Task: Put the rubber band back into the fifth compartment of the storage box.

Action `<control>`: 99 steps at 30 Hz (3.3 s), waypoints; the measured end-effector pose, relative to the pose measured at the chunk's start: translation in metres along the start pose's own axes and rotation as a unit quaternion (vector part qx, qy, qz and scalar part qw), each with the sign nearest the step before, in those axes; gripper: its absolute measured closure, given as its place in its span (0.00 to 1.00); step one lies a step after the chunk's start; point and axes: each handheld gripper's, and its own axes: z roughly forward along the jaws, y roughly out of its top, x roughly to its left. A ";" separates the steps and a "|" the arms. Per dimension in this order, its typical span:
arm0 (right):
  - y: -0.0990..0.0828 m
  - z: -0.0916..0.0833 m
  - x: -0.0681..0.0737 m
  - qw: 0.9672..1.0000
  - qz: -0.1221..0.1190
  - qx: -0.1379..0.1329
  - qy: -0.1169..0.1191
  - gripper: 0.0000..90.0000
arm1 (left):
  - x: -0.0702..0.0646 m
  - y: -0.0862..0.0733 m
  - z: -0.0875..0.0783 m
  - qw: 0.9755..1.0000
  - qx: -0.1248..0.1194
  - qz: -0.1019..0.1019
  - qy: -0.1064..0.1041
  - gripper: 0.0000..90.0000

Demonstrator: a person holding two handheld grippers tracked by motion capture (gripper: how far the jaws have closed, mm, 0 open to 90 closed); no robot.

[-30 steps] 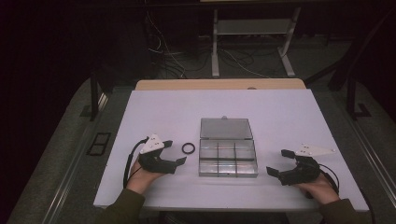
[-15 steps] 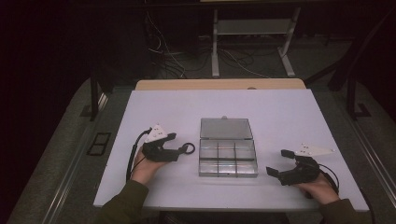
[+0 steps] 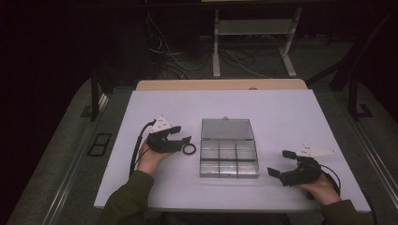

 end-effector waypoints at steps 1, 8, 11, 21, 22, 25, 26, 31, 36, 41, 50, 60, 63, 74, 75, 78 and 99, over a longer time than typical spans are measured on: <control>0.000 0.000 0.000 1.000 0.000 -0.001 0.000 0.01 | 0.001 0.001 0.001 1.000 0.002 0.001 0.000 0.43; 0.000 0.000 0.000 1.000 0.001 -0.004 0.001 0.01 | 0.006 0.002 0.012 1.000 0.005 0.001 0.004 0.51; 0.000 0.000 0.000 1.000 -0.002 -0.002 0.002 0.01 | 0.007 0.000 0.014 1.000 0.017 -0.001 0.002 0.55; 0.001 0.000 0.000 1.000 -0.004 -0.002 0.004 0.01 | 0.012 -0.007 0.019 0.998 0.050 -0.013 -0.017 0.70; 0.001 0.000 0.000 1.000 -0.004 -0.002 0.004 0.01 | 0.012 -0.007 0.020 0.998 0.053 -0.014 -0.018 0.71; 0.001 0.000 0.000 1.000 -0.005 -0.003 0.005 0.01 | 0.012 -0.009 0.021 0.998 0.064 -0.013 -0.023 0.74; 0.001 0.000 0.000 1.000 -0.005 -0.003 0.006 0.01 | 0.012 -0.009 0.021 0.997 0.069 -0.012 -0.025 0.75; 0.001 0.000 0.000 1.000 -0.004 -0.003 0.007 0.01 | 0.011 -0.011 0.025 0.996 0.082 -0.014 -0.033 0.77; 0.001 0.000 0.000 1.000 -0.004 -0.003 0.007 0.01 | 0.009 -0.013 0.028 0.994 0.098 -0.012 -0.036 0.81; 0.001 0.001 0.000 1.000 -0.005 -0.003 0.007 0.01 | 0.009 -0.014 0.029 0.993 0.112 -0.005 -0.036 0.83; 0.001 0.001 0.000 1.000 -0.003 -0.002 0.007 0.01 | 0.009 -0.015 0.031 0.991 0.128 0.002 -0.034 0.87; 0.001 0.000 0.000 1.000 -0.004 -0.002 0.007 0.01 | 0.007 -0.016 0.033 0.991 0.132 0.004 -0.032 0.91; 0.001 0.000 0.000 1.000 -0.004 -0.002 0.007 0.01 | 0.007 -0.016 0.032 0.991 0.131 0.002 -0.031 0.92; 0.001 0.000 0.000 1.000 -0.005 -0.002 0.008 0.01 | 0.006 -0.016 0.032 0.991 0.133 0.003 -0.030 0.96; 0.001 0.000 0.000 1.000 -0.005 -0.002 0.008 0.01 | 0.006 -0.016 0.032 0.991 0.134 0.004 -0.031 0.96; 0.001 0.000 0.000 1.000 -0.004 -0.002 0.008 0.01 | 0.006 -0.016 0.031 0.990 0.134 0.003 -0.030 0.96; 0.001 0.000 0.000 1.000 -0.004 -0.002 0.009 0.01 | 0.008 -0.007 0.012 0.996 0.088 -0.005 -0.030 0.96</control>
